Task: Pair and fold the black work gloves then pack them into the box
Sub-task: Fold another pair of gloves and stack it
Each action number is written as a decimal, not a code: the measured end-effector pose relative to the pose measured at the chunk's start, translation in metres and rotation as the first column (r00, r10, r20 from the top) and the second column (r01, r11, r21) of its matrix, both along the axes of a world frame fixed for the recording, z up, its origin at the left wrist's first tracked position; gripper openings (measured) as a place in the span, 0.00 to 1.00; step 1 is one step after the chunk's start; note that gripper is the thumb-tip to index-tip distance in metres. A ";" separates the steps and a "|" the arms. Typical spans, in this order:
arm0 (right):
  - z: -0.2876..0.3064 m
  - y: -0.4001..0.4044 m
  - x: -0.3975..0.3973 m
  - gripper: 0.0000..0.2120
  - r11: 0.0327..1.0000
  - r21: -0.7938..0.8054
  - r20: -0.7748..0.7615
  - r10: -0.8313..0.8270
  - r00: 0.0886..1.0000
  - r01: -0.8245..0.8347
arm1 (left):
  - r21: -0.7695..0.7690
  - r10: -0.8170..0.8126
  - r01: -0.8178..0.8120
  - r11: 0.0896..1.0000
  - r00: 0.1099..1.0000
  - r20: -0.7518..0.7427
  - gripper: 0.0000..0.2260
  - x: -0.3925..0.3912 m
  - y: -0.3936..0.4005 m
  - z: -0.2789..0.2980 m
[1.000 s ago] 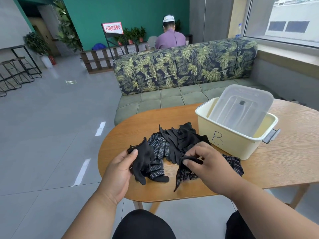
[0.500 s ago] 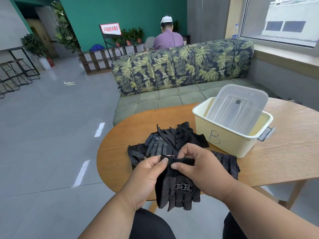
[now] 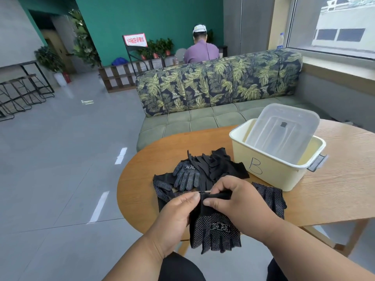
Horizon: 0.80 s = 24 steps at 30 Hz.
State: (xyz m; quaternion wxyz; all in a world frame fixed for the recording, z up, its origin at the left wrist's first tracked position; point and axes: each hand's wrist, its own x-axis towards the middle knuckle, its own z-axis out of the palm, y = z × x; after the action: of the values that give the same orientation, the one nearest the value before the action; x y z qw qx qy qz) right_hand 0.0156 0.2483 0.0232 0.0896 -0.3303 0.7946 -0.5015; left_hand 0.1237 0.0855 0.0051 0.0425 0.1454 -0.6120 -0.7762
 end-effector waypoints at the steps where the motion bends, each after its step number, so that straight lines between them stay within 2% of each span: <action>1: 0.000 0.000 0.000 0.11 1.000 -0.004 0.014 -0.018 1.000 0.018 | 0.022 -0.001 0.001 1.000 1.000 -0.008 0.16 0.000 0.001 0.000; 5: -0.003 -0.002 -0.002 0.10 0.999 -0.038 0.120 -0.035 0.992 0.040 | -0.031 -0.041 0.039 0.999 0.998 -0.055 0.15 0.001 0.008 0.000; 10: -0.009 -0.005 0.001 0.11 0.997 -0.063 0.238 -0.019 0.971 0.035 | -0.124 -0.038 0.030 0.992 0.997 -0.066 0.25 0.000 0.016 -0.002; 14: -0.008 -0.004 0.001 0.07 0.993 -0.114 0.297 0.008 0.955 0.027 | -0.084 -0.005 -0.001 0.996 0.997 -0.079 0.26 0.000 0.015 0.000; 16: -0.009 -0.003 -0.001 0.10 0.988 -0.150 0.391 0.024 0.920 0.038 | -0.045 0.015 -0.019 0.999 0.996 -0.086 0.26 -0.001 0.012 0.001; 18: -0.006 -0.002 0.000 0.12 0.994 -0.113 0.461 0.042 0.887 0.012 | -0.012 0.030 -0.032 0.999 0.995 -0.097 0.26 -0.003 0.009 0.001; 21: -0.004 -0.002 0.000 0.18 0.999 -0.026 0.398 0.031 0.917 -0.022 | 0.014 0.052 -0.050 0.999 0.992 -0.113 0.26 -0.002 0.009 0.000; 24: -0.006 -0.002 0.003 0.17 0.996 -0.086 0.308 0.013 0.951 0.014 | -0.019 0.045 -0.048 0.999 0.992 -0.114 0.25 0.000 0.010 -0.001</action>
State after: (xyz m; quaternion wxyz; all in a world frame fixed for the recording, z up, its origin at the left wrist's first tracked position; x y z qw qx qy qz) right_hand 0.0185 0.2460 0.0172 0.1978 -0.2514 0.7483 -0.5811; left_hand 0.1241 0.0957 0.0041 0.0969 0.1147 -0.6133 -0.7755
